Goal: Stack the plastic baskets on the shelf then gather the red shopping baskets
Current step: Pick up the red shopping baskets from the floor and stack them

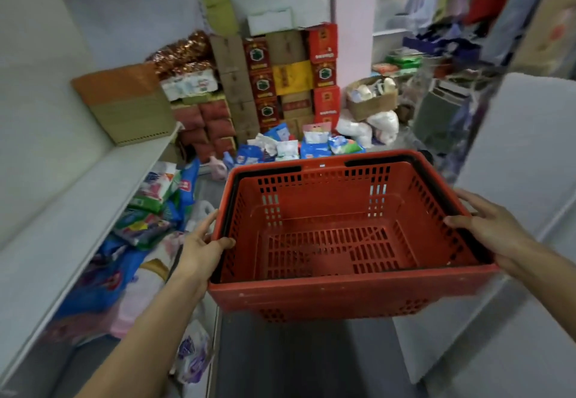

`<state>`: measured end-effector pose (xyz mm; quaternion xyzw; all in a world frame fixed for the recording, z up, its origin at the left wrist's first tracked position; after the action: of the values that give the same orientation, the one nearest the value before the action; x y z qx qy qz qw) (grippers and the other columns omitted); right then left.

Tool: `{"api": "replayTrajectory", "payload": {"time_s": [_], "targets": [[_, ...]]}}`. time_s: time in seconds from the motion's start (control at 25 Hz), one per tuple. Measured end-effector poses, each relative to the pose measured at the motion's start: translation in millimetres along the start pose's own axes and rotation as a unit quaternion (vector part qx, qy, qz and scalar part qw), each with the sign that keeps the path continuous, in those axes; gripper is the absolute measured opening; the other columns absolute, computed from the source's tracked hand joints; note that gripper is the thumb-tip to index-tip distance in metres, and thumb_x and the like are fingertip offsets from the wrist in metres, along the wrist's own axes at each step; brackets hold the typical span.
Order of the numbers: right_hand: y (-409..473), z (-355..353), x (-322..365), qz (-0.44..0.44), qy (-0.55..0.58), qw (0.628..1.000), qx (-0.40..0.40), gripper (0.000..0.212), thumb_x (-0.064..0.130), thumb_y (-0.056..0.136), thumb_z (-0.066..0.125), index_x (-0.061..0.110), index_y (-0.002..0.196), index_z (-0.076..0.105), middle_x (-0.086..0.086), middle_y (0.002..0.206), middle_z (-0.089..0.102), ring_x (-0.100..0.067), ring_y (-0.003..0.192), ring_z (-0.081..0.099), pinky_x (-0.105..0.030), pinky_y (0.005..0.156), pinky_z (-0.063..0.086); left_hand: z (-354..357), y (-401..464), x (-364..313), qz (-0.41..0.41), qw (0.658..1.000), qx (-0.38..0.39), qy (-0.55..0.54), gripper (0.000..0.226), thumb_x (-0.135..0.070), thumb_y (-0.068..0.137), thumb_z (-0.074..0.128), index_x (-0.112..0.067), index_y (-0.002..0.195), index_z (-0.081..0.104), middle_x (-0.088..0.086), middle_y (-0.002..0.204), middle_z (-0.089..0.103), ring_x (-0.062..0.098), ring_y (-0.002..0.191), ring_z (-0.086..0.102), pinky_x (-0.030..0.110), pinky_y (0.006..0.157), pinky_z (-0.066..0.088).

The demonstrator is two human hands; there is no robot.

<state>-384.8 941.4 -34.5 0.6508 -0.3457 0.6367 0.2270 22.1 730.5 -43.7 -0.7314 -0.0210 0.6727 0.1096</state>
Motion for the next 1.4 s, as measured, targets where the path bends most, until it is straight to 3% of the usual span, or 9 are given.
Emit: {"api": "replayTrajectory", "payload": {"time_s": [0.16, 0.28, 0.48, 0.68, 0.76, 0.88, 1.12, 1.28, 1.4], "targets": [[109.7, 65.8, 31.1, -0.015, -0.012, 0.997, 0.072, 0.063, -0.010, 0.078, 0.060, 0.035, 0.122, 0.059, -0.013, 0.101, 0.066, -0.023, 0.063, 0.067, -0.031, 0.051, 0.058, 4.6, 68.7, -19.4, 0.003, 0.998, -0.060, -0.020, 0.067, 0.007, 0.088, 0.061, -0.032, 0.141, 0.049, 0.009, 0.098, 0.067, 0.031, 0.080, 0.068, 0.040, 0.065, 0.056], [196.7, 117.6, 57.1, -0.022, -0.031, 0.990, 0.134, 0.061, -0.009, 0.076, 0.063, 0.037, 0.115, 0.065, -0.018, 0.101, 0.069, -0.031, 0.071, 0.069, -0.047, 0.068, 0.058, 7.0, 113.6, -32.9, 0.006, 0.993, -0.117, -0.027, 0.068, 0.005, 0.087, 0.063, -0.033, 0.141, 0.049, 0.014, 0.111, 0.067, 0.035, 0.084, 0.068, 0.046, 0.071, 0.058], [292.8, 223.8, 112.6, -0.064, -0.067, 0.972, 0.218, 0.060, -0.009, 0.076, 0.062, 0.034, 0.118, 0.063, 0.000, 0.064, 0.072, -0.017, 0.050, 0.066, -0.036, 0.055, 0.058, -14.3, 161.1, -60.3, 0.004, 0.974, -0.218, -0.060, 0.067, 0.005, 0.088, 0.063, -0.032, 0.142, 0.048, 0.013, 0.115, 0.067, 0.033, 0.080, 0.069, 0.041, 0.065, 0.057], [340.2, 352.9, 151.3, -0.079, -0.053, 0.941, 0.325, 0.064, -0.005, 0.081, 0.062, 0.041, 0.124, 0.054, -0.008, 0.100, 0.066, -0.026, 0.071, 0.064, -0.034, 0.062, 0.054, -59.9, 198.8, -88.8, 0.021, 0.946, -0.313, -0.077, 0.067, 0.007, 0.087, 0.061, -0.031, 0.142, 0.050, 0.007, 0.092, 0.072, 0.022, 0.060, 0.071, 0.034, 0.051, 0.058], [355.3, 409.4, 161.7, -0.086, -0.053, 0.926, 0.363, 0.064, -0.005, 0.080, 0.062, 0.037, 0.128, 0.055, -0.010, 0.099, 0.067, -0.026, 0.068, 0.066, -0.032, 0.061, 0.053, -82.2, 211.2, -101.2, 0.029, 0.932, -0.352, -0.076, 0.068, 0.007, 0.087, 0.061, -0.031, 0.142, 0.049, 0.008, 0.087, 0.072, 0.019, 0.052, 0.070, 0.030, 0.044, 0.056], [370.3, 492.1, 186.2, -0.098, -0.044, 0.907, 0.406, 0.067, -0.008, 0.078, 0.063, 0.035, 0.130, 0.055, -0.004, 0.091, 0.067, -0.019, 0.060, 0.067, -0.026, 0.046, 0.054, -115.6, 231.0, -123.5, 0.037, 0.911, -0.403, -0.083, 0.066, 0.006, 0.088, 0.060, -0.031, 0.142, 0.048, 0.007, 0.089, 0.070, 0.024, 0.061, 0.069, 0.032, 0.042, 0.057], [378.4, 640.7, 232.8, -0.118, -0.035, 0.873, 0.472, 0.069, -0.010, 0.079, 0.061, 0.030, 0.134, 0.051, -0.008, 0.104, 0.062, -0.022, 0.072, 0.061, -0.037, 0.068, 0.051, -171.1, 263.9, -160.6, 0.033, 0.870, -0.484, -0.091, 0.064, 0.003, 0.091, 0.059, -0.035, 0.142, 0.047, 0.006, 0.094, 0.069, 0.025, 0.072, 0.068, 0.029, 0.038, 0.055], [383.4, 739.7, 249.1, -0.132, -0.050, 0.837, 0.529, 0.070, -0.011, 0.077, 0.060, 0.028, 0.134, 0.052, -0.017, 0.111, 0.064, -0.024, 0.066, 0.061, -0.031, 0.049, 0.056, -195.8, 281.0, -170.4, 0.026, 0.833, -0.543, -0.100, 0.065, 0.004, 0.090, 0.061, -0.034, 0.141, 0.048, 0.004, 0.085, 0.067, 0.023, 0.068, 0.067, 0.028, 0.038, 0.054], [389.1, 811.6, 259.1, -0.141, -0.068, 0.810, 0.565, 0.071, -0.011, 0.077, 0.060, 0.028, 0.136, 0.050, -0.013, 0.108, 0.064, -0.020, 0.053, 0.065, -0.025, 0.038, 0.051, -213.3, 296.9, -181.6, 0.015, 0.816, -0.571, -0.089, 0.066, 0.003, 0.088, 0.062, -0.033, 0.142, 0.048, 0.008, 0.099, 0.067, 0.021, 0.070, 0.067, 0.030, 0.047, 0.055]]}}
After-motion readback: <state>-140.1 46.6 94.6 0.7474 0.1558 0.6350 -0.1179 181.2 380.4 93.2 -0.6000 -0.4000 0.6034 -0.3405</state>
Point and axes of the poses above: each hand's wrist, its own y-axis towards the middle knuckle, its own z-axis out of the palm, x = y × z, the point moved 7 cm from there along y, towards the middle knuckle
